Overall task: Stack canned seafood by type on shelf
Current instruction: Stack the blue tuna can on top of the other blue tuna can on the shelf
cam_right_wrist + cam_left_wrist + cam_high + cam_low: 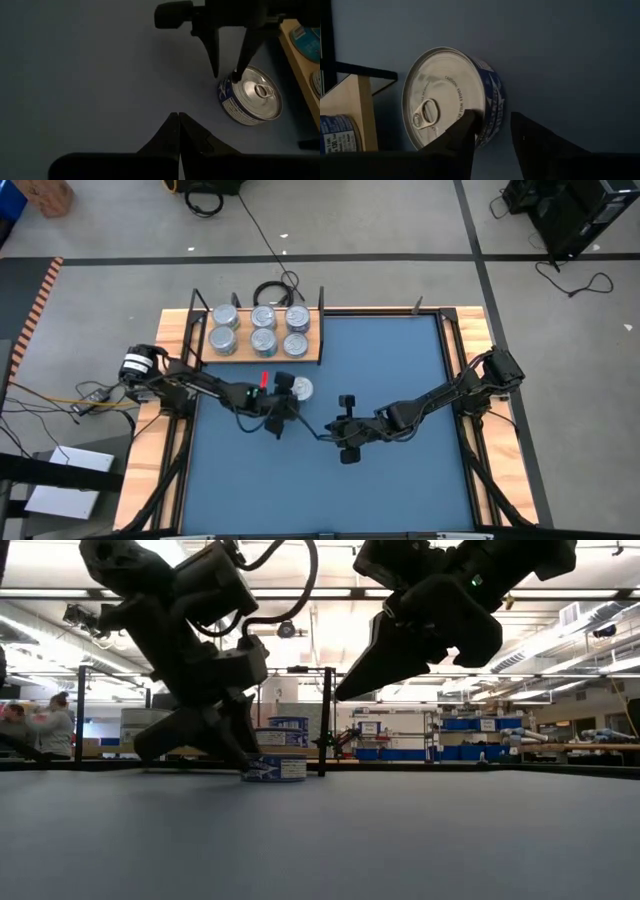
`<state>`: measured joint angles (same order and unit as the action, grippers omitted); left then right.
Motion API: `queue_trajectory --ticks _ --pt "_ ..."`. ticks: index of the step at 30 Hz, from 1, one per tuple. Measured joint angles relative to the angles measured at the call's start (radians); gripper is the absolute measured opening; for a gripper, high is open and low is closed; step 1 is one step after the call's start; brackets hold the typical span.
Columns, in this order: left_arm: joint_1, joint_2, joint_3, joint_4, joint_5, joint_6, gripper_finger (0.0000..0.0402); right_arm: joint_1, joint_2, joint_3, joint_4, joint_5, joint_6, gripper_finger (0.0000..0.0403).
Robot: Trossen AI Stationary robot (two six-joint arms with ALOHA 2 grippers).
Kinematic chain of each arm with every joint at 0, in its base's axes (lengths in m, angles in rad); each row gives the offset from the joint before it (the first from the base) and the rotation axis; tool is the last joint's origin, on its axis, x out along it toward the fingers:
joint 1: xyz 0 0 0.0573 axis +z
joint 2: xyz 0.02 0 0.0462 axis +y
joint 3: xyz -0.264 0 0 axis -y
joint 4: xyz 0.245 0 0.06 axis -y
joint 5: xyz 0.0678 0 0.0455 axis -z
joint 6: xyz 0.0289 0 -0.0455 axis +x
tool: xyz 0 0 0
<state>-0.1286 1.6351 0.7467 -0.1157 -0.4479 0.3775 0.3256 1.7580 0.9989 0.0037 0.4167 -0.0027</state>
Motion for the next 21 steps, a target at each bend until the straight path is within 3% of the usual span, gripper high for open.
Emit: queue_trajectory --ticks 4,9,12,17,21 --pt "0.006 0.001 0.001 0.002 0.000 -0.009 0.0094 0.000 0.000 0.000 0.000 0.000 0.000 0.0009" --pt "0.006 0.000 0.011 -0.003 0.005 -0.017 0.0017 0.000 0.000 0.000 0.004 0.009 0.000 0.0011" --pt "0.004 -0.001 0.031 -0.024 0.022 -0.020 0.0009 0.000 0.000 0.000 0.001 0.032 0.000 0.0025" --pt "0.004 -0.002 0.077 -0.035 0.133 -0.071 0.0003 0.000 0.020 0.000 -0.004 0.041 -0.027 0.0085" --pt "0.005 -0.003 0.105 -0.044 0.182 -0.124 0.0002 0.015 0.057 0.000 0.017 0.152 -0.125 0.0149"
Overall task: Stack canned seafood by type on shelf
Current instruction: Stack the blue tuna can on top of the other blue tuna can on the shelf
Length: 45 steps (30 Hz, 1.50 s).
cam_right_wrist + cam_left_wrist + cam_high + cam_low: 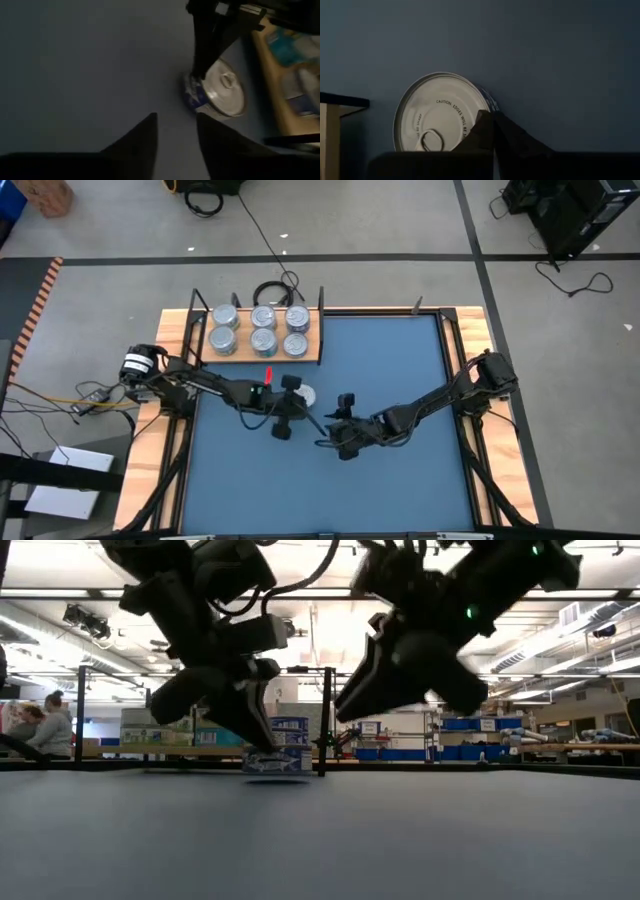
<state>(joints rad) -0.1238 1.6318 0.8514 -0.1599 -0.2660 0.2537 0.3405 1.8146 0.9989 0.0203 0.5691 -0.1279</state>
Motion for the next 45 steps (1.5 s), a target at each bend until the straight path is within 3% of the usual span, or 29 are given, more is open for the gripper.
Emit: queue_trajectory --ticks 7,14,32,39,45 --pt "0.007 -0.020 0.027 0.013 0.075 -0.074 0.0001 0.031 0.111 0.000 0.088 0.259 -0.210 0.0240" --pt "0.009 -0.043 0.027 0.048 0.135 -0.128 0.0000 0.032 0.183 0.000 0.278 0.359 -0.392 0.0269" --pt "0.013 -0.090 0.027 0.118 0.239 -0.161 0.0000 0.021 0.181 0.000 0.412 0.365 -0.608 0.0222" --pt "0.014 -0.091 0.027 0.126 0.265 -0.181 0.0000 0.012 0.183 -0.001 0.415 0.349 -0.643 0.0164" --pt "0.013 -0.092 0.028 0.144 0.265 -0.207 0.0037 0.012 0.183 -0.002 0.437 0.355 -0.643 0.0146"
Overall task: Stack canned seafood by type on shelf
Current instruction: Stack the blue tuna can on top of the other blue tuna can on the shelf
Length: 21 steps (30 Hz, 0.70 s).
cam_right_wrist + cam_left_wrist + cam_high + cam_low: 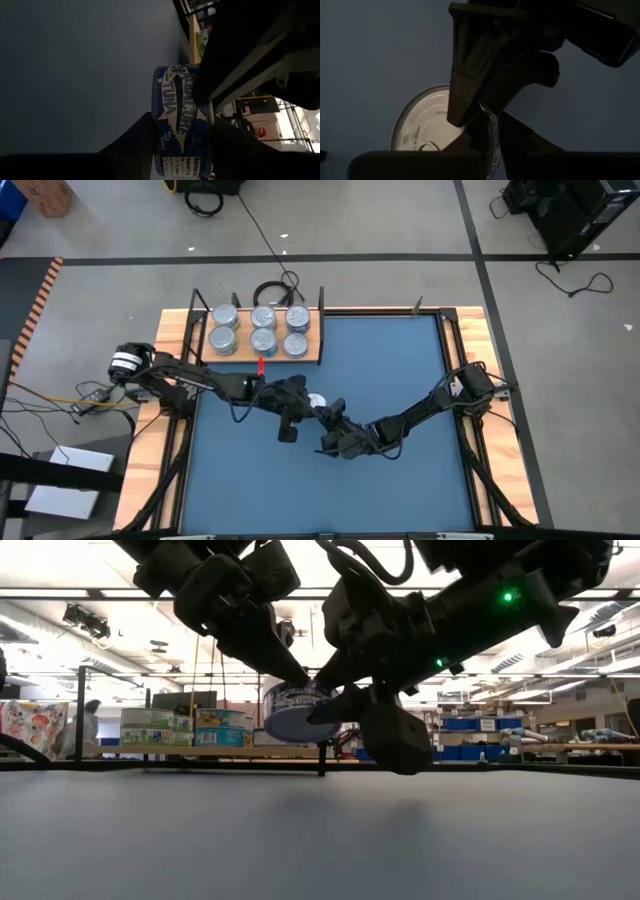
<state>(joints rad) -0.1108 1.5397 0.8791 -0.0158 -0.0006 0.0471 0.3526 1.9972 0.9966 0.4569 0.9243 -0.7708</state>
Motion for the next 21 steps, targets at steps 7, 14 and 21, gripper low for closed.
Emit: queue_trajectory --ticks 7,14,21 --pt "-0.040 -0.079 -0.020 -0.014 -0.020 0.035 0.0111 -0.001 -0.004 0.024 0.037 0.007 -0.007 0.0146" --pt "-0.110 -0.279 -0.208 0.197 -0.122 0.031 0.0136 -0.033 -0.005 0.169 -0.140 0.027 0.015 0.0146" --pt "-0.214 -0.508 -0.402 0.363 -0.314 0.029 0.0137 -0.105 -0.005 0.369 -0.483 0.031 0.177 0.0146"
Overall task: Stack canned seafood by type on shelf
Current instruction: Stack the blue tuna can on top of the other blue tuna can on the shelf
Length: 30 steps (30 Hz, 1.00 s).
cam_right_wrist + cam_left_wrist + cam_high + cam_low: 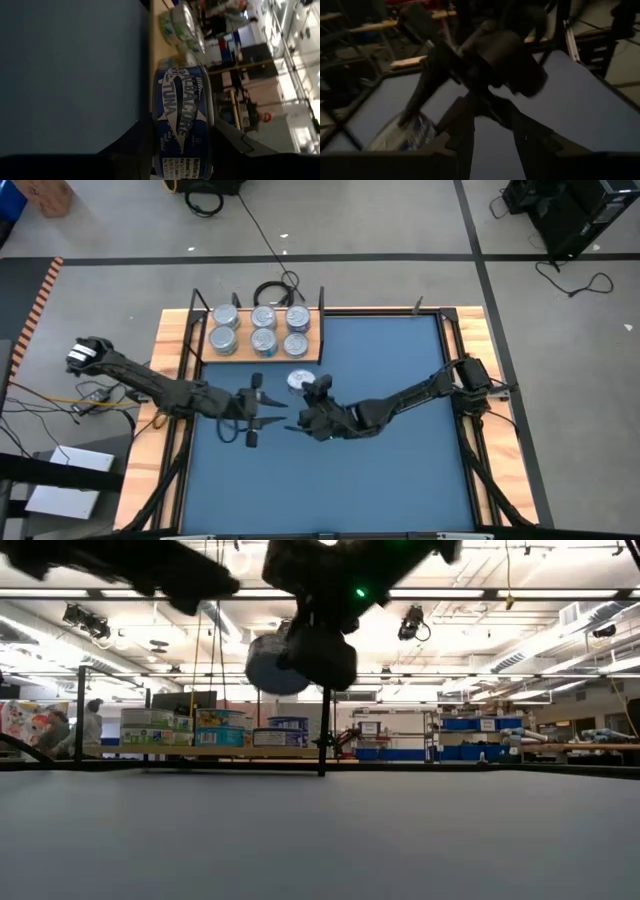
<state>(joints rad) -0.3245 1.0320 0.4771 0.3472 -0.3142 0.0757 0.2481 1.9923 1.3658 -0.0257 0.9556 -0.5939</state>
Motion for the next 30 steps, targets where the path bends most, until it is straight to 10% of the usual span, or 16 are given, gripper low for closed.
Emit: queue_trajectory --ticks 30 --pt "-0.077 -0.279 -0.200 0.160 -0.074 0.077 0.0099 -0.182 0.002 0.205 -0.186 -0.067 -0.081 0.0146"
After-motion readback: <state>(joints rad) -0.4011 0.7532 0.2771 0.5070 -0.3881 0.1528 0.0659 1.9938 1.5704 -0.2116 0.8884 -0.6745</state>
